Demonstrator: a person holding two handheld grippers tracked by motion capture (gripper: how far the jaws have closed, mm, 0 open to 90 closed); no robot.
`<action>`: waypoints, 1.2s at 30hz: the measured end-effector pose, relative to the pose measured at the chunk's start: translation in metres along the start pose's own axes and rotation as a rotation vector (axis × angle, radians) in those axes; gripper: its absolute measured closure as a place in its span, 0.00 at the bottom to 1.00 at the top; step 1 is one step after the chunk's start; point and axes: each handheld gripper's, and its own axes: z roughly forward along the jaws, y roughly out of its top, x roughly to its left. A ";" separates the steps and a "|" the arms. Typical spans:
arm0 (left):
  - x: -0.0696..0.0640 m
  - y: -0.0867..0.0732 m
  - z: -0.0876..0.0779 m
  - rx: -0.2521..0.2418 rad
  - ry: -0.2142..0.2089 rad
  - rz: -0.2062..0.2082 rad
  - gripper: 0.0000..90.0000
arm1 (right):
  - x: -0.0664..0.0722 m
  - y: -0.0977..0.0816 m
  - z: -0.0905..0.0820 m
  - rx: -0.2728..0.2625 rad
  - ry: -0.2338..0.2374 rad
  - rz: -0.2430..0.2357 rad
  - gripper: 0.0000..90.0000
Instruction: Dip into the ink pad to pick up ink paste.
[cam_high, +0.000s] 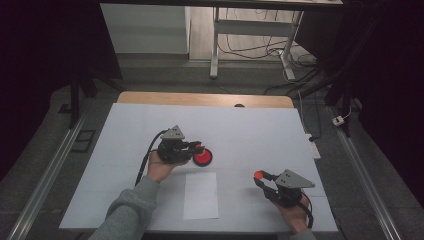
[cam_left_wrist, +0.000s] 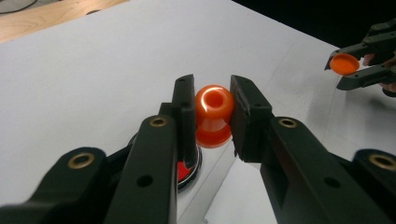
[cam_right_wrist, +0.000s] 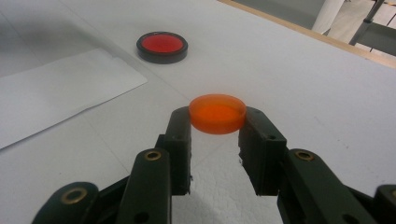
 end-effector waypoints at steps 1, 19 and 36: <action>-0.001 0.000 -0.002 0.000 -0.003 0.003 0.81 | 0.000 0.000 0.000 0.001 0.000 0.000 0.72; -0.011 0.000 -0.021 0.010 -0.053 0.027 0.81 | 0.000 -0.001 0.001 0.008 -0.001 0.000 0.72; -0.023 -0.008 -0.023 0.051 -0.094 0.062 0.81 | -0.001 -0.001 0.001 0.003 -0.001 0.000 0.72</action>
